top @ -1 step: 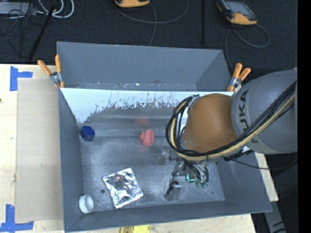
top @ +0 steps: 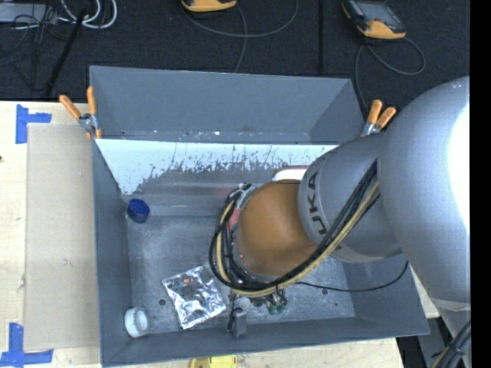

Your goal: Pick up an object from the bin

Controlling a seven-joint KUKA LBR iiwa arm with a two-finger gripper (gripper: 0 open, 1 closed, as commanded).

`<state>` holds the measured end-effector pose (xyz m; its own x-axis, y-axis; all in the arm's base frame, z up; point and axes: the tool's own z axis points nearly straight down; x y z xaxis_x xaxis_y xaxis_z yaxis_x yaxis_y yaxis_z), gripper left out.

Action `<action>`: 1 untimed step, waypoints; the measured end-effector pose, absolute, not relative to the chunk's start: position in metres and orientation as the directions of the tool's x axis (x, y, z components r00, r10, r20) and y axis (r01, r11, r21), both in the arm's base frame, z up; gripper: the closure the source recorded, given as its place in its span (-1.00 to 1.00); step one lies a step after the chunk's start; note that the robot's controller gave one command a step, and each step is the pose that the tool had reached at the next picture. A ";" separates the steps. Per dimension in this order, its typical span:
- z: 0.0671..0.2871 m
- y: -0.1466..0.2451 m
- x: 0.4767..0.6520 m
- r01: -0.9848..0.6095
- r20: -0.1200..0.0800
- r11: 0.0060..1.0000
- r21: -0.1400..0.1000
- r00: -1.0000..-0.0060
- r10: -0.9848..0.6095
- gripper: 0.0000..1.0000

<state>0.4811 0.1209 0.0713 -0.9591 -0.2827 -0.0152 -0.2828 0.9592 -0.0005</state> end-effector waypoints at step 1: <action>0.100 0.168 0.477 -0.582 -0.001 0.813 0.001 -0.813 -0.582 -1.00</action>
Offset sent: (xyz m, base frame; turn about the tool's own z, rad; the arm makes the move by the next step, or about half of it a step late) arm -0.0042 0.0463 0.0287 -0.3363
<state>0.4770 0.1681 0.0997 -0.8130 -0.5823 -0.0012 -0.5823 0.8130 0.0009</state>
